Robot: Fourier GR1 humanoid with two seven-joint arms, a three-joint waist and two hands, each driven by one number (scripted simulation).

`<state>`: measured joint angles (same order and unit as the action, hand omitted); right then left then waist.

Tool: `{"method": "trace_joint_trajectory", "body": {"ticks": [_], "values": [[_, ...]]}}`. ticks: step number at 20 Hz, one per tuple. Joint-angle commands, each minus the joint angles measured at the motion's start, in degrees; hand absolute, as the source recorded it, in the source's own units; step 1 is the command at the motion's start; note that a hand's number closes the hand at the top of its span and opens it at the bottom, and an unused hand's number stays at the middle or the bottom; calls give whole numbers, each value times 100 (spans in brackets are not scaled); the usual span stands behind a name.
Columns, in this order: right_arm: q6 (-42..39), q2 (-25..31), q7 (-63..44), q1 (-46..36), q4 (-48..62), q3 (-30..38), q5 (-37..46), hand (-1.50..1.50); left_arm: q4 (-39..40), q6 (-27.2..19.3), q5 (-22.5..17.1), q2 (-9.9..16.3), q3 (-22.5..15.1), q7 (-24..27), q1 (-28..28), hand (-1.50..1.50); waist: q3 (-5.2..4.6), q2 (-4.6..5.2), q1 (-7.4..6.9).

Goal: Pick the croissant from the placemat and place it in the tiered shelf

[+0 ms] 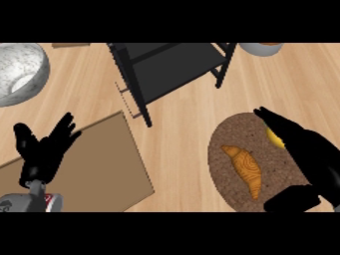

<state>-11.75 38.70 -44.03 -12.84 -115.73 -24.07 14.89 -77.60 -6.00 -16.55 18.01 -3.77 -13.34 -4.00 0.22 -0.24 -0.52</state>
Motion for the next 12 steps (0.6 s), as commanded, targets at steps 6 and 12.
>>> {"method": "trace_joint_trajectory", "body": {"ticks": [6,12], "values": [[-518,-561,-390,-252,559,-412,811,-150,649,-5,258,-256,57,237,31,0,-26,32,52],[-161,-1047,-675,63,709,-915,1944,-150,219,75,275,-251,71,136,346,0,-23,23,39]]}}
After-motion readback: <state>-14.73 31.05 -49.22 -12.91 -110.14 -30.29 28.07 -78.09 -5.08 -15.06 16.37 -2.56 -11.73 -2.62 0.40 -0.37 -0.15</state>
